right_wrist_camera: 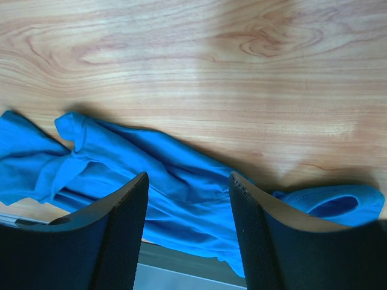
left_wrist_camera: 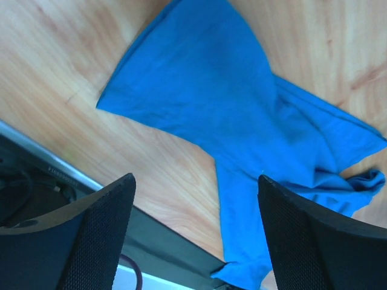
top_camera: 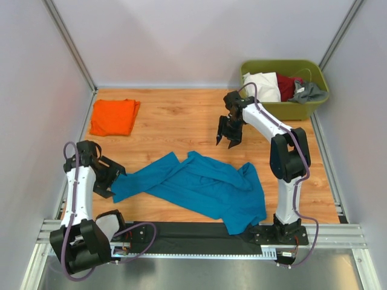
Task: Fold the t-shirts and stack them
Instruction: Flatten the tshirt out
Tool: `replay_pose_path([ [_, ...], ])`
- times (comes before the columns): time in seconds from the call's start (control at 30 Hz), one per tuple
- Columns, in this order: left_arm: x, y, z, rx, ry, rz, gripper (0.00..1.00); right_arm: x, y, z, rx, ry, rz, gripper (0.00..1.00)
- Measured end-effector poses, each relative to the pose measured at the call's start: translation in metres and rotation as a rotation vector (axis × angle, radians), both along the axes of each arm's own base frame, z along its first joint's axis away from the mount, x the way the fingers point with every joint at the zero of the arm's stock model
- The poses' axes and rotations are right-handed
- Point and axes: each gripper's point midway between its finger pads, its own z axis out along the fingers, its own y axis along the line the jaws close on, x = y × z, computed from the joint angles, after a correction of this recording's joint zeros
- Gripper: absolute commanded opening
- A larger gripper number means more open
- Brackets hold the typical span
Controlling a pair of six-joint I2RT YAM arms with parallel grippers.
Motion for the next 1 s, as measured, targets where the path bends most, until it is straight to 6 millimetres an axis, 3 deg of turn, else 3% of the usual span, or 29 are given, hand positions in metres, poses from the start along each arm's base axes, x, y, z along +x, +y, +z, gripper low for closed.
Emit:
replay_pose_path([
  [0.17,-0.020,-0.012,-0.006,0.050,0.081,-0.022,0.89,-0.006,-0.001,-0.006,-0.002,0.021,0.009,0.58],
  [0.4,-0.052,0.001,-0.020,0.151,0.166,0.134,0.87,-0.009,-0.001,-0.003,0.017,-0.009,0.033,0.58],
  [0.67,-0.049,0.010,-0.050,0.186,0.136,0.281,0.82,-0.017,-0.007,-0.013,0.032,0.001,0.031,0.58],
  [1.0,-0.033,0.020,-0.071,0.224,0.153,0.301,0.76,0.004,-0.023,0.003,0.074,-0.074,-0.010,0.58],
])
